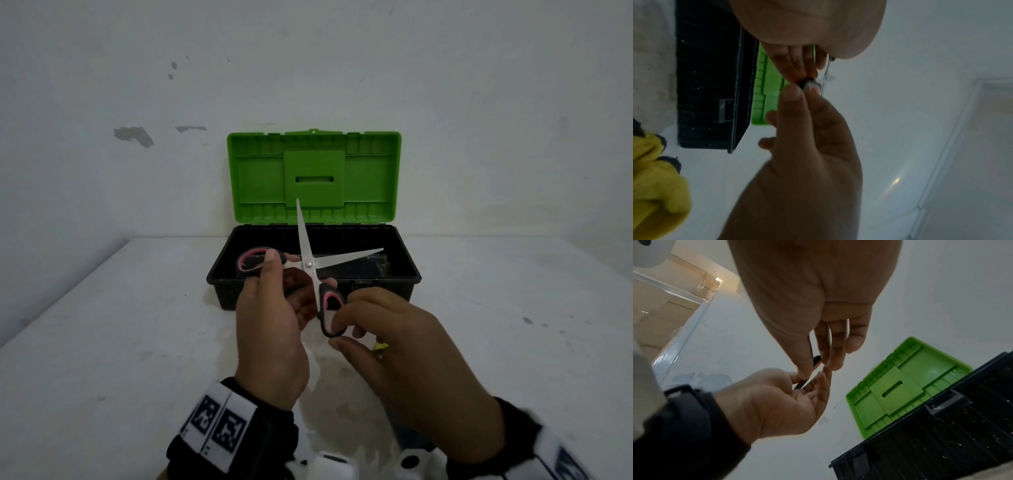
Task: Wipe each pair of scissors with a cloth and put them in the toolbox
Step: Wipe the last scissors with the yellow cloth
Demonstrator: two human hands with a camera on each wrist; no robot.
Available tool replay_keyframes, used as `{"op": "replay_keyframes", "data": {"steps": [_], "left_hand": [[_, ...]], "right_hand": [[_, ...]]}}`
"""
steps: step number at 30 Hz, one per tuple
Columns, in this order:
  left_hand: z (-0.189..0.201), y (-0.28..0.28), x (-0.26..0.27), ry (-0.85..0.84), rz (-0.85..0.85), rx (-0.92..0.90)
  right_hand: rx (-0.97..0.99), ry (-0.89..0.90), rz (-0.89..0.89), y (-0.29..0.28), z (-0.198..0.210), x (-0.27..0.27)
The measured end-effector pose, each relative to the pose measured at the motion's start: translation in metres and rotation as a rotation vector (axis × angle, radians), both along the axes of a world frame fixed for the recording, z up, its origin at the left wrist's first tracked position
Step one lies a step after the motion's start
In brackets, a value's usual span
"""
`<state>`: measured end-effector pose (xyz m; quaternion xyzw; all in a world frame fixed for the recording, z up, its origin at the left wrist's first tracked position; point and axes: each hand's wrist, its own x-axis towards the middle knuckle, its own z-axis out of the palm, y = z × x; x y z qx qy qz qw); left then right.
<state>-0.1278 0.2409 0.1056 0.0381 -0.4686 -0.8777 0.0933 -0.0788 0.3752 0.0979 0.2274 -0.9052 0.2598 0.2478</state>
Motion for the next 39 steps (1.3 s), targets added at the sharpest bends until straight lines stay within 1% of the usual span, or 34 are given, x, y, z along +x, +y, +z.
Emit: {"op": "replay_keyframes", "data": {"steps": [4, 9, 10, 12, 13, 15, 16, 17, 19, 20, 22, 23, 26, 28, 30, 33, 35, 37, 39], "left_hand": [[0.000, 0.008, 0.003, -0.037, 0.027, 0.025], [-0.001, 0.012, -0.003, -0.024, 0.140, 0.013], [-0.001, 0.012, -0.004, -0.015, 0.165, -0.005], [-0.002, 0.009, -0.007, -0.009, 0.207, -0.050], [-0.003, 0.007, -0.008, -0.009, 0.220, -0.072], [-0.009, 0.003, -0.011, -0.005, 0.233, -0.106], [-0.012, 0.001, -0.012, -0.004, 0.233, -0.119], [-0.015, -0.001, -0.013, -0.006, 0.231, -0.133], [-0.021, -0.004, -0.015, -0.030, 0.222, -0.158], [-0.023, -0.004, -0.015, -0.046, 0.217, -0.165], [-0.025, -0.005, -0.016, -0.074, 0.211, -0.172], [-0.026, -0.006, -0.017, -0.084, 0.211, -0.172], [-0.026, -0.006, -0.017, -0.102, 0.206, -0.169], [-0.025, -0.006, -0.015, -0.110, 0.206, -0.163], [-0.022, -0.005, -0.013, -0.115, 0.207, -0.145], [-0.017, -0.001, -0.012, -0.128, 0.199, -0.120], [-0.014, 0.004, -0.011, -0.146, 0.206, -0.110], [-0.013, 0.009, -0.010, -0.140, 0.214, -0.088], [-0.010, 0.013, -0.007, -0.133, 0.218, -0.059]], "right_hand": [[0.041, -0.022, 0.012, -0.009, -0.007, -0.002], [0.055, -0.034, 0.044, -0.012, -0.007, -0.004], [0.053, -0.052, 0.071, -0.010, -0.005, -0.003], [-0.013, -0.136, 0.092, 0.001, 0.003, -0.001], [-0.055, -0.176, 0.065, 0.010, 0.006, 0.000], [-0.083, -0.177, -0.052, 0.032, 0.011, -0.001], [-0.048, -0.180, -0.130, 0.045, 0.012, -0.004], [0.027, -0.223, -0.211, 0.057, 0.013, -0.007], [0.281, -0.429, -0.357, 0.077, 0.011, -0.012], [0.396, -0.541, -0.391, 0.085, 0.010, -0.015], [0.498, -0.684, -0.378, 0.091, 0.005, -0.019], [0.519, -0.711, -0.359, 0.093, 0.002, -0.022], [0.552, -0.698, -0.343, 0.092, -0.003, -0.027], [0.484, -0.656, -0.352, 0.096, -0.005, -0.028], [0.325, -0.575, -0.311, 0.101, -0.009, -0.029], [-0.115, -0.389, -0.206, 0.102, -0.010, -0.026], [-0.407, -0.300, -0.120, 0.100, -0.009, -0.023], [-0.689, -0.259, -0.027, 0.097, -0.007, -0.024], [-0.917, -0.273, 0.020, 0.091, -0.003, -0.024]]}}
